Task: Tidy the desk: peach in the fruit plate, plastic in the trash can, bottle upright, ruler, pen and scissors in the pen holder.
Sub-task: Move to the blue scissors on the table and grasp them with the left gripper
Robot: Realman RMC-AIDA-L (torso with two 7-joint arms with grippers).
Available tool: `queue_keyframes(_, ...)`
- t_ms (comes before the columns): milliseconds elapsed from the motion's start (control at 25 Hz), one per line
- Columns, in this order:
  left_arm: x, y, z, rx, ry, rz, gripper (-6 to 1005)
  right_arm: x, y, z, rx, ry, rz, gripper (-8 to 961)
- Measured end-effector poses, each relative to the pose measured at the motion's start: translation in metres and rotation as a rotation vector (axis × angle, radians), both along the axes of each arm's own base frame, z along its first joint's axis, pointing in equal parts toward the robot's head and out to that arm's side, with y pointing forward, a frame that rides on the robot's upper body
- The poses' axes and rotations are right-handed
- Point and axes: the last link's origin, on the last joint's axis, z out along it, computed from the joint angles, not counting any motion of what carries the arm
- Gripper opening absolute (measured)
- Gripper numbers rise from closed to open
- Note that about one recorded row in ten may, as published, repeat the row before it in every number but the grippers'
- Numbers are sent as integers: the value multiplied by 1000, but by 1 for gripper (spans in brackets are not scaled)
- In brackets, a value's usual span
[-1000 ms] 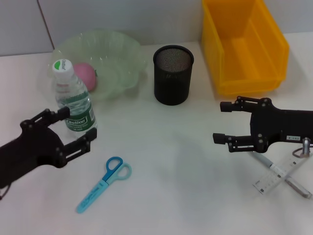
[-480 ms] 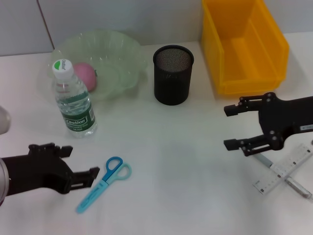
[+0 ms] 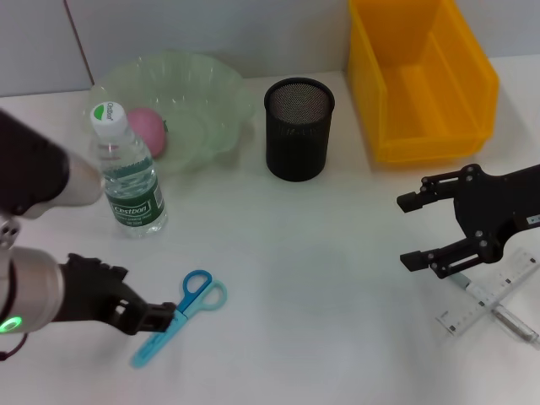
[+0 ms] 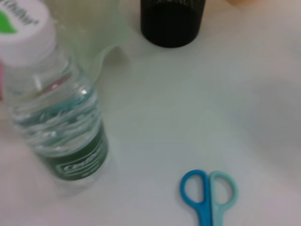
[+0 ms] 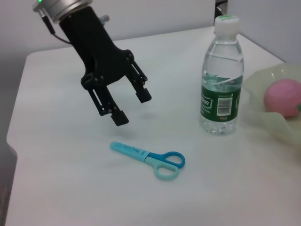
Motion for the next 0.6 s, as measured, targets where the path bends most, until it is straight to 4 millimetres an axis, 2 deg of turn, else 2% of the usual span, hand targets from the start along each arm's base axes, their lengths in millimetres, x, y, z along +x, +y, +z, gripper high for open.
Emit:
queue_keyframes(40,0,0,0,0,0,0,799,0,-1,0,2,1,10,815)
queue_keyframes(80,12,5,-4,-24,2,15,798,1,-1,-1,5,2,19,815)
queue_keyframes(120,15,8,-7,-41,6,29,798,1,-1,-1,5,2,19,814)
queue_keyframes(280,17,10,-8,-50,10,34,798,1,-2,-1,12,2,39,814)
queue_keyframes(360,21,18,-19,-115,18,56,798,1,-2,-1,13,2,43,814)
queue_keyframes(600,16,30,-27,-149,30,96,798,0,-3,-5,18,5,65,814)
